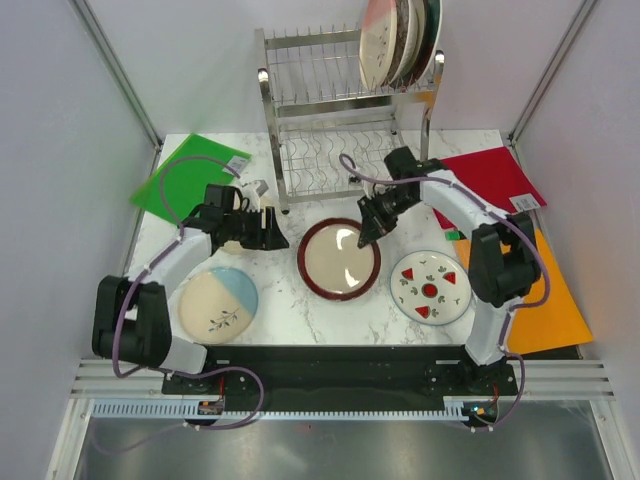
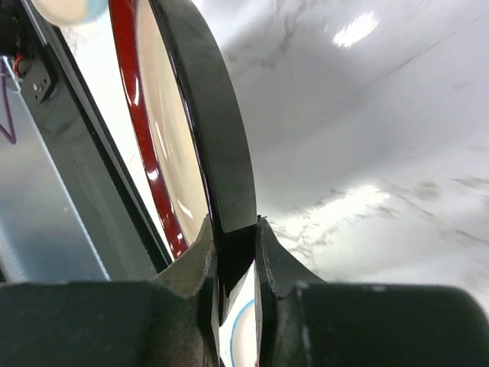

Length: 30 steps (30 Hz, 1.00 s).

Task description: Load the plates into the dish rack

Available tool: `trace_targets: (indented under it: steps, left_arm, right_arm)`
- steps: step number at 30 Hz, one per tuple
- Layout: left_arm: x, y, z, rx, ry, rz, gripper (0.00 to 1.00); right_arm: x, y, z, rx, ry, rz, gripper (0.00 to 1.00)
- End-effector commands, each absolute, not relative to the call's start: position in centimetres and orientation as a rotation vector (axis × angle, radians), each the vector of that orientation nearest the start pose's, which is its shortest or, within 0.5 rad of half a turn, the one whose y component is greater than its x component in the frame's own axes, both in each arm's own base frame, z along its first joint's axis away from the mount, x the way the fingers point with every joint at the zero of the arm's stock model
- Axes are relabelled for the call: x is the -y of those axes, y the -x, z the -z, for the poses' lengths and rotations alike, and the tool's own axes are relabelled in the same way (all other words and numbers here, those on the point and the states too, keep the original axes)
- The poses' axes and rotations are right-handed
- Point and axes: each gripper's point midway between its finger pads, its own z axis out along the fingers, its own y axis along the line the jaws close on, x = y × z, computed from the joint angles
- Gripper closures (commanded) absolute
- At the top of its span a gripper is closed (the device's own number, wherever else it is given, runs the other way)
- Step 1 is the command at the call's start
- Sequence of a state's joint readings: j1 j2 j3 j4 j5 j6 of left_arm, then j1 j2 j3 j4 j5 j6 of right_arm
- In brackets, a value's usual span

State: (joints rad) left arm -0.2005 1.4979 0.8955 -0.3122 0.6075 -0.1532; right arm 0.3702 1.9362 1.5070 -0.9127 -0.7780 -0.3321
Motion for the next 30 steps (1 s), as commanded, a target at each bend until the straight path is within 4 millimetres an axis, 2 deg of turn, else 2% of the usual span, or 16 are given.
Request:
trace_targets:
  steps: [1, 2, 3, 7, 8, 10, 11, 13, 14, 16, 19, 22, 25, 27, 28, 30]
  left_arm:
    - [13.4, -31.1, -13.4, -2.338, -0.425, 0.589, 0.32]
    - [12.9, -31.1, -14.0, -2.325, -0.414, 0.56, 0.32]
    - [12.2, -31.1, -14.7, -2.308, -0.396, 0.52, 0.32]
    - [10.2, -31.0, -14.5, -2.309, -0.371, 0.441, 0.35]
    - [9.9, -31.1, -14.4, -2.307, -0.363, 0.418, 0.35]
    - [9.6, -31.2, -14.2, -2.297, -0.365, 0.396, 0.34]
    - [9.4, -31.6, -14.4, -2.281, -0.365, 0.378, 0.32]
    - [8.9, -32.3, -14.6, -2.27, -0.327, 0.339, 0.27]
    - [8.6, -32.8, -14.8, -2.26, -0.312, 0.314, 0.26]
    - [8.6, -33.4, -15.1, -2.257, -0.298, 0.305, 0.27]
    - [8.5, -33.9, -15.4, -2.248, -0.286, 0.302, 0.28]
    - [8.7, -34.0, -15.4, -2.246, -0.289, 0.313, 0.29]
    - [9.1, -34.0, -15.3, -2.251, -0.261, 0.343, 0.29]
    - [9.2, -33.9, -15.3, -2.251, -0.245, 0.357, 0.29]
    - [9.3, -33.8, -15.3, -2.251, -0.247, 0.365, 0.29]
    - [9.4, -33.7, -15.3, -2.251, -0.239, 0.371, 0.29]
  right_arm:
    - [-24.2, -30.0, -22.6, -2.218, 1.092, -1.073, 1.0]
    - [-24.1, -29.9, -25.1, -2.148, 1.092, -1.04, 1.0]
    - [-24.0, -30.0, -26.4, -2.116, 1.085, -1.013, 1.0]
    - [-23.5, -30.4, -33.9, -1.952, 1.021, -0.888, 1.0]
    - [-23.4, -30.6, -37.5, -1.853, 0.993, -0.853, 1.0]
    - [-23.4, -31.1, -41.4, -1.768, 0.938, -0.802, 1.0]
    - [-22.3, -32.6, -45.4, -1.706, 0.796, -0.687, 1.0]
    - [-21.6, -33.5, -49.5, -1.601, 0.688, -0.603, 1.0]
    - [-18.9, -34.9, -53.4, -1.523, 0.487, -0.466, 1.0]
    - [-17.6, -34.9, -58.0, -1.357, 0.376, -0.41, 1.0]
    - [-15.2, -34.5, -63.2, -1.188, 0.226, -0.289, 1.0]
    - [-14.0, -35.3, -65.7, -1.099, 0.111, -0.215, 1.0]
    - [-12.9, -36.6, -66.6, -1.022, 0.001, -0.133, 1.0]
    - [-12.8, -37.1, -66.5, -1.005, -0.046, -0.028, 1.0]
    - [-12.1, -38.2, -66.2, -1.001, -0.147, 0.018, 1.0]
    - [-12.6, -39.1, -65.9, -1.015, -0.173, 0.066, 1.0]
